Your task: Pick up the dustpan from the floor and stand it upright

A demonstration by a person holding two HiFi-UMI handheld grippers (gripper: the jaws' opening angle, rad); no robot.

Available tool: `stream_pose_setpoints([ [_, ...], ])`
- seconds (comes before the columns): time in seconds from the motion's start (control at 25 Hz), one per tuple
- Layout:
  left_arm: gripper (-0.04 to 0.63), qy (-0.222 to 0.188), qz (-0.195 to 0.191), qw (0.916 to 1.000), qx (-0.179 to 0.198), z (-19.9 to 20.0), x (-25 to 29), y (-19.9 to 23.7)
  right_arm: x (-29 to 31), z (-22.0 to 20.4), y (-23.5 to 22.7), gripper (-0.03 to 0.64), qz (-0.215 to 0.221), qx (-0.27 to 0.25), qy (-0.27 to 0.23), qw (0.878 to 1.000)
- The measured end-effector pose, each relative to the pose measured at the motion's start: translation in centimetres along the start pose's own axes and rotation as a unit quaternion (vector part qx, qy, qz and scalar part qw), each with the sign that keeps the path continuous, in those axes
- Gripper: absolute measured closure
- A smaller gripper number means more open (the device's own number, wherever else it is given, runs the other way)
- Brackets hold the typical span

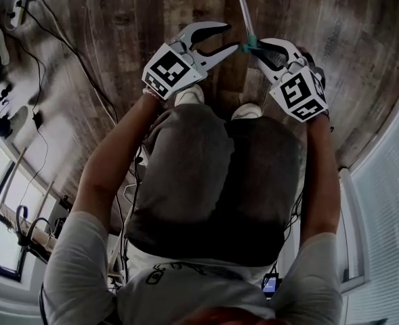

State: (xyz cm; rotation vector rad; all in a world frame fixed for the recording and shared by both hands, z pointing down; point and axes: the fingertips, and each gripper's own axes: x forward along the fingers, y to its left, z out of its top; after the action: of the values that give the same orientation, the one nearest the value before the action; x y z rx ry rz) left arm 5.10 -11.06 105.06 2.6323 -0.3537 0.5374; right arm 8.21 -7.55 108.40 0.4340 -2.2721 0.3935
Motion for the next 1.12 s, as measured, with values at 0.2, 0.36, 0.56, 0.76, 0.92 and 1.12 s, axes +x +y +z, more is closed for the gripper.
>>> stream_pose_setpoints([
  [0.2,0.436,-0.002,-0.055,0.9985,0.000,2.8,-1.2,-3.2,-2.5,2.8,0.5,0.523,0.006,0.013,-0.011,1.000],
  [0.36,0.436,0.013,-0.069,0.9975,0.009,4.5,-2.0,-5.1,-4.7,5.2,1.3,0.523,0.008,0.021,-0.022,1.000],
  [0.56,0.436,0.012,-0.081,0.9966,0.010,7.7,-3.4,-7.2,-7.6,8.3,1.9,0.523,0.010,0.037,-0.035,0.999],
  [0.76,0.448,0.008,-0.088,0.9961,0.008,10.4,-4.5,-8.2,-9.9,10.6,2.3,0.523,0.017,0.046,-0.054,0.997],
  [0.92,0.517,0.002,-0.078,0.9969,0.006,13.0,-6.0,-8.3,-12.0,13.0,2.8,0.523,0.018,0.051,-0.067,0.996],
  [1.12,0.517,-0.009,-0.071,0.9975,-0.003,16.0,-7.9,-8.6,-14.2,16.0,2.9,0.520,0.003,0.042,-0.077,0.996],
])
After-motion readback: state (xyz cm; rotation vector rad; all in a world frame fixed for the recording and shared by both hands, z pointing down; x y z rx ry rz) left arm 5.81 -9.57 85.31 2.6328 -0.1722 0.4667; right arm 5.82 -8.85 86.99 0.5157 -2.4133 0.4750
